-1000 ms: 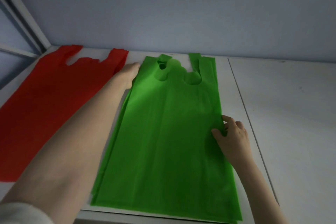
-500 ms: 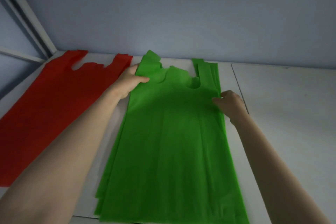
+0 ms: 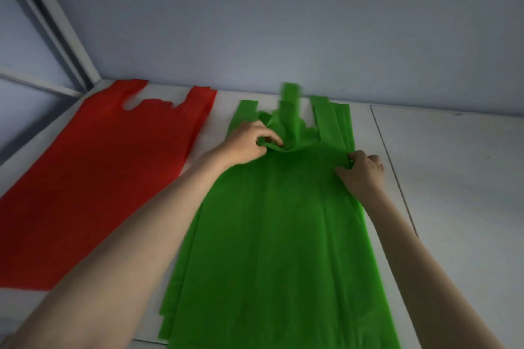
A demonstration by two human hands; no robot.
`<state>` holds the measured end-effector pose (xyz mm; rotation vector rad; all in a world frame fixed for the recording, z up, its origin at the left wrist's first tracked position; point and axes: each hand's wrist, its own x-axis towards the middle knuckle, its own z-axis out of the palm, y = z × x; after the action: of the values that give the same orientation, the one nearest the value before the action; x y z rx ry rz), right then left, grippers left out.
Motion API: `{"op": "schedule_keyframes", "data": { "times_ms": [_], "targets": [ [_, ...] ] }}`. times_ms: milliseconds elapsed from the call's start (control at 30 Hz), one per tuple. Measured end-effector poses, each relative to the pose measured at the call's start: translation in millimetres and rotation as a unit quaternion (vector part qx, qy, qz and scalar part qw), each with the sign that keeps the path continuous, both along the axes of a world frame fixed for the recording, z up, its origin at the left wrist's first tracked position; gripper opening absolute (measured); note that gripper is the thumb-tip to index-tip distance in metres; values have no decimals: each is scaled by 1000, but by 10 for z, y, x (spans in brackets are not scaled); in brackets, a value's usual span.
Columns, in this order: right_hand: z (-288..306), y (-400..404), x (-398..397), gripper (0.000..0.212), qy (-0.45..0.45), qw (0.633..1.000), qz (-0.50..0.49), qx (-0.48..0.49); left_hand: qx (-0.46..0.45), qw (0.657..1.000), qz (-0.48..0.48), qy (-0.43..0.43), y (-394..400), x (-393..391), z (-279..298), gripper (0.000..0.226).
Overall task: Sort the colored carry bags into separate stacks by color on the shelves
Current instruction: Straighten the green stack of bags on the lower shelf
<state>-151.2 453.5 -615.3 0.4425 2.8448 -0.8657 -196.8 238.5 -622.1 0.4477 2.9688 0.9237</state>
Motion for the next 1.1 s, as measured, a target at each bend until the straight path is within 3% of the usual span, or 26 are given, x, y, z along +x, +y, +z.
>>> {"op": "schedule_keyframes", "data": {
  "times_ms": [200,300,433,567,667,767,867,1100],
  "targets": [
    [1,6,25,51,7,1000,4,-2,6,1000,2,-24,44,119,-24,35],
    [2,9,36,51,10,1000,5,0,7,998,57,2,63,121,-6,29],
    [-4,10,46,52,12,1000,8,0,-97,988,115,-39,39,54,-31,52],
    [-15,16,60,53,12,1000,12,4,-26,971,227,-73,32,-74,83,43],
    [-30,24,59,53,10,1000,15,5,-10,940,310,-140,-34,-190,135,62],
    [-32,24,56,54,8,1000,17,5,122,906,355,-197,-81,-285,177,63],
    [-31,19,60,54,6,1000,14,3,208,879,323,-284,-99,-371,226,54],
    [-42,11,74,53,7,1000,11,9,179,877,281,-346,-177,-358,340,62]
  ]
}}
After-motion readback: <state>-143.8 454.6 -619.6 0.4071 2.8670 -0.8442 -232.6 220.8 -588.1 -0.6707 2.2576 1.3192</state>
